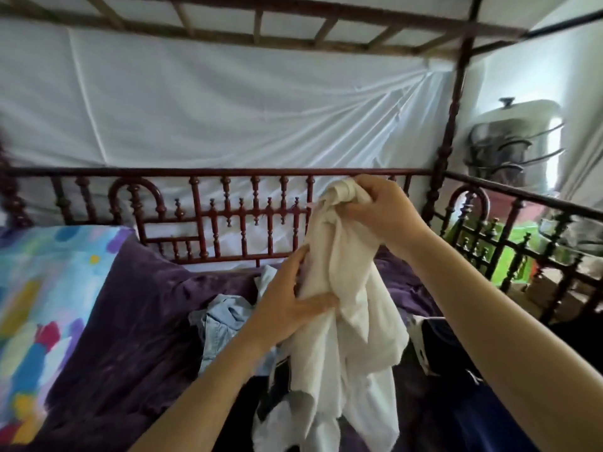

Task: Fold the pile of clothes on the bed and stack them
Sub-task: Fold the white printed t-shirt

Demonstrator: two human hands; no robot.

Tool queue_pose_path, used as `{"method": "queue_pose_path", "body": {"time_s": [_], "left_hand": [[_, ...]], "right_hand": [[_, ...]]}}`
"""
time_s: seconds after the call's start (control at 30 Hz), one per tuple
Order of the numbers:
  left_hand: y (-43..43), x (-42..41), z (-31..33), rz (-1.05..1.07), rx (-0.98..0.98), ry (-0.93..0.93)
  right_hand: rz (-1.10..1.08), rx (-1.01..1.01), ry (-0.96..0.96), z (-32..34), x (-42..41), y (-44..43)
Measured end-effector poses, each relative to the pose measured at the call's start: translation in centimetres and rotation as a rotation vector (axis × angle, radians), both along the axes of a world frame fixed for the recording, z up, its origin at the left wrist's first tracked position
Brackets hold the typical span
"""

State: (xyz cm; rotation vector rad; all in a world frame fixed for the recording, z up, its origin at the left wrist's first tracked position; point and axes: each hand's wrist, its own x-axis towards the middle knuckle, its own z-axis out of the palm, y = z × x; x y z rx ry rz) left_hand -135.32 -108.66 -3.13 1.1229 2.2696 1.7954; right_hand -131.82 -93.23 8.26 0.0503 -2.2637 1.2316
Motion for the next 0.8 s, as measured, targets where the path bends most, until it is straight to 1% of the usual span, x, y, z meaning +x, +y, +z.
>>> {"method": "queue_pose_path", "body": {"time_s": [0.1, 0.17, 0.23, 0.3, 0.33, 0.37, 0.43, 0.47, 0.5, 0.57, 0.67, 0.73, 0.8], "left_hand": [[-1.3, 0.9, 3.0, 0.106, 0.079, 0.078], [-2.8, 1.5, 4.2, 0.115, 0.11, 0.1], [-4.4, 1.8, 5.7, 0.084, 0.162, 0.079], [-5.8, 1.4, 7.4, 0.141, 0.226, 0.036], [-6.4, 1.2, 8.5, 0.173, 0.225, -0.014], [-6.8, 0.8, 9.2, 0.173, 0.171, -0.034], [-7.6, 1.4, 9.5, 0.091, -0.047, -0.032], [-8.1, 1.6, 9.2, 0.059, -0.091, -0.037], [-8.5, 2.0, 9.0, 0.074, -0.077, -0.06], [-10.1, 1.8, 8.3, 0.127, 0.03, -0.067], [-13.5, 0.6, 8.1, 0.222, 0.227, -0.18], [-15.2, 0.3, 8.5, 0.222, 0.231, -0.207], [-15.9, 0.6, 9.4, 0.187, 0.213, -0.192]], "right_hand": [[0.071, -0.091, 0.06, 2.3, 1.6, -1.1], [0.119, -0.179, 0.07, 3.1, 2.5, -1.7], [0.215, -0.3, 0.069, 3.6, 3.2, -2.2], [0.316, -0.371, 0.037, 3.9, 3.8, -3.1], [0.355, -0.378, 0.01, 4.1, 4.1, -3.6], [0.394, -0.377, -0.017, 4.2, 4.5, -4.4], [0.449, -0.355, -0.039, 4.2, 4.9, -6.1], [0.464, -0.345, -0.041, 4.0, 5.0, -7.0], [0.469, -0.339, -0.048, 3.7, 5.1, -7.7], [0.437, -0.313, -0.063, 2.9, 5.2, -8.4], [0.302, -0.334, -0.06, 1.5, 5.4, -7.9], [0.236, -0.369, -0.076, 0.3, 5.6, -7.3], [0.193, -0.342, -0.136, -1.0, 5.8, -7.3]]}}
